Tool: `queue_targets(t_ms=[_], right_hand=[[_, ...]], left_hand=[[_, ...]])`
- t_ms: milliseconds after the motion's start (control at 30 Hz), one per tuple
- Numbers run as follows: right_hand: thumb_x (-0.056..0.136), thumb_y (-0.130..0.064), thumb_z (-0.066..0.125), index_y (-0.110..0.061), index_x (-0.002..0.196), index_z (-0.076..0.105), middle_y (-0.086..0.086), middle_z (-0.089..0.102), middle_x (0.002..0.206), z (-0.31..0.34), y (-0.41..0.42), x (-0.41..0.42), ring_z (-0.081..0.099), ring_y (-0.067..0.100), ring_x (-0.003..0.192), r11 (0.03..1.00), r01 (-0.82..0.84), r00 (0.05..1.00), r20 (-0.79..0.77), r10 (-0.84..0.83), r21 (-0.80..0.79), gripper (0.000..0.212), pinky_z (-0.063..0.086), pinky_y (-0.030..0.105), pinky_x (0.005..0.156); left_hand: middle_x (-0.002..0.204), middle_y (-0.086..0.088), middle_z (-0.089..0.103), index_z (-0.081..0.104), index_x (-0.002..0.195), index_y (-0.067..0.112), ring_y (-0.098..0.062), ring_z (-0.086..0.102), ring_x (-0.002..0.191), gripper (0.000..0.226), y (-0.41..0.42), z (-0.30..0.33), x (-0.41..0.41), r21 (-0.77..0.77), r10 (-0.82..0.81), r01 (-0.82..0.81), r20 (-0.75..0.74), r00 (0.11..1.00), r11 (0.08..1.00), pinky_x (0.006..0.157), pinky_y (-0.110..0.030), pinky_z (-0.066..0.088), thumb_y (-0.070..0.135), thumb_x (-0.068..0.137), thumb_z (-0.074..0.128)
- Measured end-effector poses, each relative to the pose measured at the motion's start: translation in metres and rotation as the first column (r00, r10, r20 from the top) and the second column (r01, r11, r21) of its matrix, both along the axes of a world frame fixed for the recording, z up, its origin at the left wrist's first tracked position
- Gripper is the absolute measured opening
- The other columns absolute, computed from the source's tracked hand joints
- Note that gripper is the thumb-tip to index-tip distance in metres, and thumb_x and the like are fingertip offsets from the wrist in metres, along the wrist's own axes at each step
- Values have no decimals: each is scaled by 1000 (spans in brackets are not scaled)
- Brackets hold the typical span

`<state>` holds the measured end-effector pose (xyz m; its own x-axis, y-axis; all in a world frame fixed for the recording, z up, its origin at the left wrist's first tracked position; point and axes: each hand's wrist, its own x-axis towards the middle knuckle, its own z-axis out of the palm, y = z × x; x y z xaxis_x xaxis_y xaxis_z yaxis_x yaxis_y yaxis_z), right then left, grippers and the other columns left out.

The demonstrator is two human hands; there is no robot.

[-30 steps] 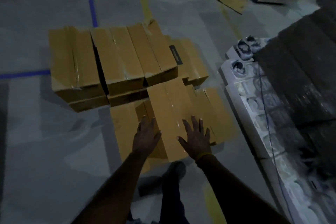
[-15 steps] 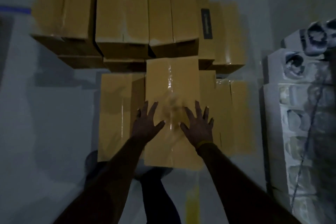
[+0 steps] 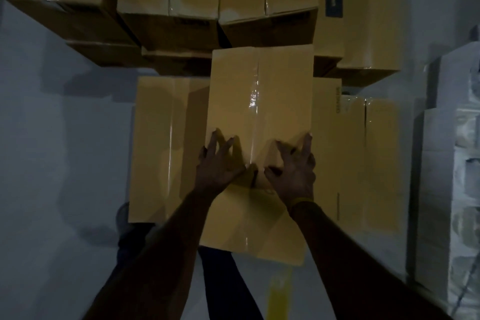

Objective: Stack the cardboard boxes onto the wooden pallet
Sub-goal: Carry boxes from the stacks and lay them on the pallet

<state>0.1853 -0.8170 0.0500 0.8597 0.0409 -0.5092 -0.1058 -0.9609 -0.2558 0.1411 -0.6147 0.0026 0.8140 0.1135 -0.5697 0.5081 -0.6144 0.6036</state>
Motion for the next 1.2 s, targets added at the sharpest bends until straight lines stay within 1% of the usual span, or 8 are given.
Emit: queue_targets(t_ms=[167,333,467,633,833,933,1067,1200], right_hand=[[84,-65,60,-47,152,26,-5,-22,162,28,14,0,15,49,141,994,-33,999,9,34,-105,77,32,62,106],[84,-70,55,-50,151,26,-10,-16,162,78,46,-11,10,47,145,994,-39,999,2,39,-100,75,24,62,113],[84,-69,57,-48,150,30,-7,-10,164,128,88,-33,14,47,144,997,-2,999,32,4,-74,75,24,62,114],[83,-69,59,-47,151,30,-5,-7,165,191,158,-64,10,45,146,999,46,995,93,-44,-25,77,18,64,116],[85,-68,59,-44,152,29,-4,-8,165,265,251,-105,13,45,146,996,78,986,153,-71,-40,78,17,61,115],[83,-68,60,-44,150,33,-1,-2,164,292,296,-131,21,44,143,996,65,970,238,-50,-56,76,25,61,114],[82,-70,59,-45,148,34,-2,0,163,319,347,-166,25,46,139,998,37,961,276,-22,-49,75,32,62,108],[82,-71,57,-45,150,32,-1,-2,162,348,389,-210,21,46,140,998,-1,958,287,19,-64,77,28,61,112]], left_hand=[[164,20,-4,25,149,51,-45,13,146,83,0,35,-7,213,-55,42,56,997,976,109,-67,25,80,78,55],[163,16,2,29,145,52,-48,16,145,77,30,90,-20,268,-51,31,66,997,963,109,-69,24,85,77,47],[162,15,5,32,145,51,-45,14,145,75,73,143,-36,291,-70,40,96,993,956,109,-67,25,81,78,52],[162,13,9,35,144,50,-46,15,143,73,144,211,-55,327,-127,73,147,981,942,108,-68,29,77,79,54],[163,9,11,36,145,47,-45,13,143,72,238,288,-87,365,-185,106,189,964,925,108,-65,28,76,81,52],[163,10,9,35,145,47,-45,13,143,72,283,318,-110,378,-186,97,207,960,921,108,-64,28,76,81,52],[162,11,10,37,144,48,-44,16,143,70,333,349,-150,406,-164,49,255,953,913,108,-62,29,75,81,53],[163,10,14,38,145,46,-45,19,142,73,375,373,-198,425,-143,5,294,945,905,107,-61,30,77,81,53]])
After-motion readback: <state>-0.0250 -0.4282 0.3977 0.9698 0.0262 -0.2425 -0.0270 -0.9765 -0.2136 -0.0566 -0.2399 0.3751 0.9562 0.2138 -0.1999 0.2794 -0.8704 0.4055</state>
